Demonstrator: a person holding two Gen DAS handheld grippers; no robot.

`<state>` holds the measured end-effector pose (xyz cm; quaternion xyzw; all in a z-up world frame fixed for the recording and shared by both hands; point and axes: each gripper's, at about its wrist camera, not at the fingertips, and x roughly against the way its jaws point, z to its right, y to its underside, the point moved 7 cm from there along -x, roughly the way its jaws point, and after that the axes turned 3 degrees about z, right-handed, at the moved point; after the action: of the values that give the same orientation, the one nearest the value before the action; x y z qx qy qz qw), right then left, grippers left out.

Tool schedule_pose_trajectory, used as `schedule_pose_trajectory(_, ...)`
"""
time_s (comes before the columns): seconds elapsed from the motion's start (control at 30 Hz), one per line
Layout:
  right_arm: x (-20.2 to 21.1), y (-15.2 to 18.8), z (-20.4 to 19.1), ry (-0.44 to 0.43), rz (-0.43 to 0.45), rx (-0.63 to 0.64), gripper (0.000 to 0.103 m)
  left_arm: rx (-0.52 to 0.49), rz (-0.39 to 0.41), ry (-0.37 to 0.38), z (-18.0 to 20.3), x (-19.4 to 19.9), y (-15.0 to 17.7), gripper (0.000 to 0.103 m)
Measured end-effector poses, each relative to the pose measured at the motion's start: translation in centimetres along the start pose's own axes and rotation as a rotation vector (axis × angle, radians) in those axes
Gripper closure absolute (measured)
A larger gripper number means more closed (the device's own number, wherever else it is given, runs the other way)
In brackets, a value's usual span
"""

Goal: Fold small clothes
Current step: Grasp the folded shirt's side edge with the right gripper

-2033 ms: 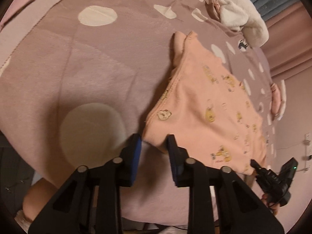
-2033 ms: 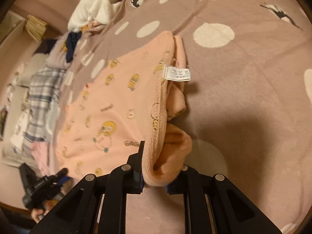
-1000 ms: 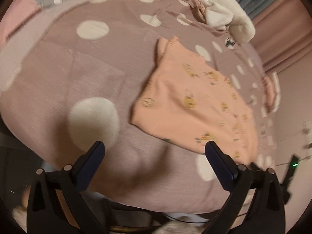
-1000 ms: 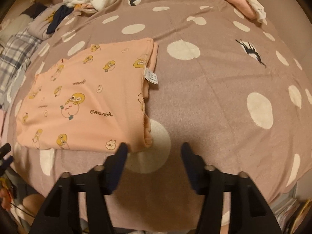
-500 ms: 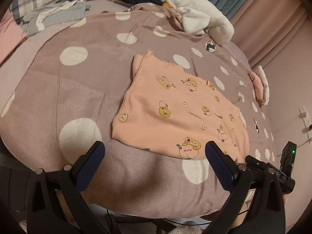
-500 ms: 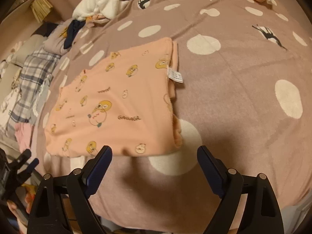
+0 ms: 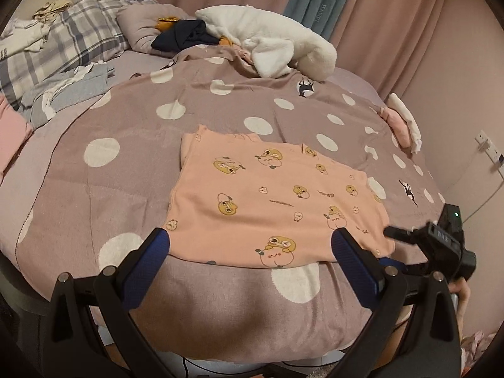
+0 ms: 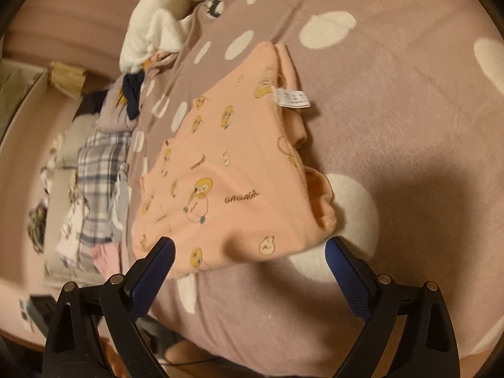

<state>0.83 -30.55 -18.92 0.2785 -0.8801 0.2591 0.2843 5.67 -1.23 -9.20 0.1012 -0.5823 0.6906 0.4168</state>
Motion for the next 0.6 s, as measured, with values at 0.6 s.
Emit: schedule_pose_trajectory(0.6, -2.9, -3.8, -0.3, -0.118, 0.037, -0.157, 0.007, 0.058, -0.028, -0.022, -1.7, -1.3, 0.7, 0.000)
